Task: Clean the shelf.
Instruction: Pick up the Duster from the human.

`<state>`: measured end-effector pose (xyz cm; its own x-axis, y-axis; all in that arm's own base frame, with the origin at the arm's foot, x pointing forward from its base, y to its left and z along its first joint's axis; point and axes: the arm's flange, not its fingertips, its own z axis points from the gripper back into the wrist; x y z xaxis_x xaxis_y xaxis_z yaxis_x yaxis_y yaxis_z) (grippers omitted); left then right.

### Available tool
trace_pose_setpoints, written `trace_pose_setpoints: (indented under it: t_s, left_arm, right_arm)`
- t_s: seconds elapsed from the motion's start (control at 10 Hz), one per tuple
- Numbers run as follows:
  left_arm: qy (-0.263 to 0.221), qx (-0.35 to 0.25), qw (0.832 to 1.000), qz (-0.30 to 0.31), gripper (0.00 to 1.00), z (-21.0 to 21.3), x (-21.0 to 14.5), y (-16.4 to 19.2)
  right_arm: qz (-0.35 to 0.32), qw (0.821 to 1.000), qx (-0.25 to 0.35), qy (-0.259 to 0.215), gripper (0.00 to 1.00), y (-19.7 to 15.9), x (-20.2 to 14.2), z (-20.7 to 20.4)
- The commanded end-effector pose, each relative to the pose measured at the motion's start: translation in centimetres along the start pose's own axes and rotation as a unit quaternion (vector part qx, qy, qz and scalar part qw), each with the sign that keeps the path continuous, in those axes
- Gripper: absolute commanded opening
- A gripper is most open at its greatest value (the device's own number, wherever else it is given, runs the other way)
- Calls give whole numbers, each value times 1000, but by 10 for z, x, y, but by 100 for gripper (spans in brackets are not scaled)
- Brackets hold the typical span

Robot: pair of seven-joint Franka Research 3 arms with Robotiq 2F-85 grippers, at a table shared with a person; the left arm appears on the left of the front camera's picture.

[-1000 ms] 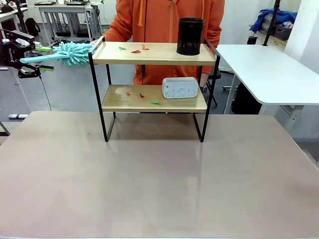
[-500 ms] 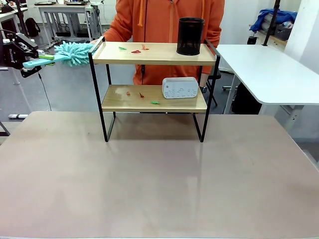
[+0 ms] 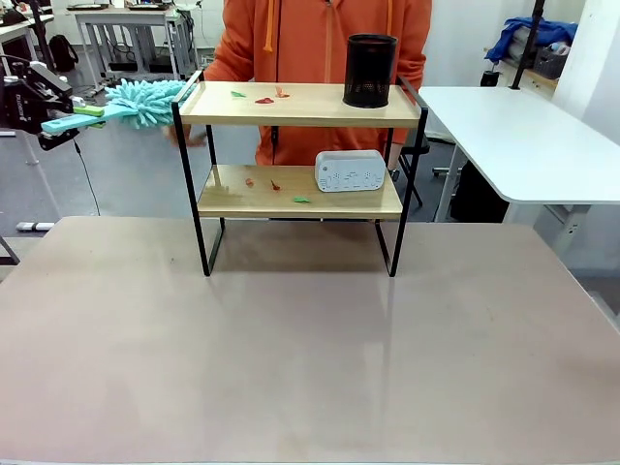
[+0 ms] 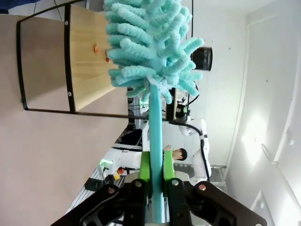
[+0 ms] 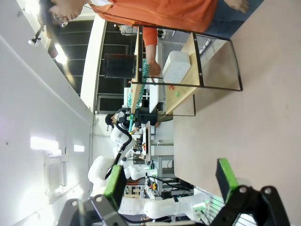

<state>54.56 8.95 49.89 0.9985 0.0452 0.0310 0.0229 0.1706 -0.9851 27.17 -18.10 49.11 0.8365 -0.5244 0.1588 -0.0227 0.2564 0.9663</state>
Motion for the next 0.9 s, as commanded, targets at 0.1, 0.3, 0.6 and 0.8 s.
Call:
trace_pose_setpoints:
  t_s: [0.1,0.3,0.6,0.8]
  left_arm:
    - [20,72,994,-79,0,25,-87,-24]
    - [22,183,972,-143,0,64,-165,-25]
    - [-32,242,946,-215,0,92,-257,-31]
    - [10,242,941,-235,0,81,-277,-23]
  right_arm:
    - [12,1000,8,-3,100,1,2,-1]
    - [12,1000,8,-3,100,1,2,-1]
    - [12,1000,8,-3,100,1,2,-1]
    - [12,1000,8,-3,100,1,2,-1]
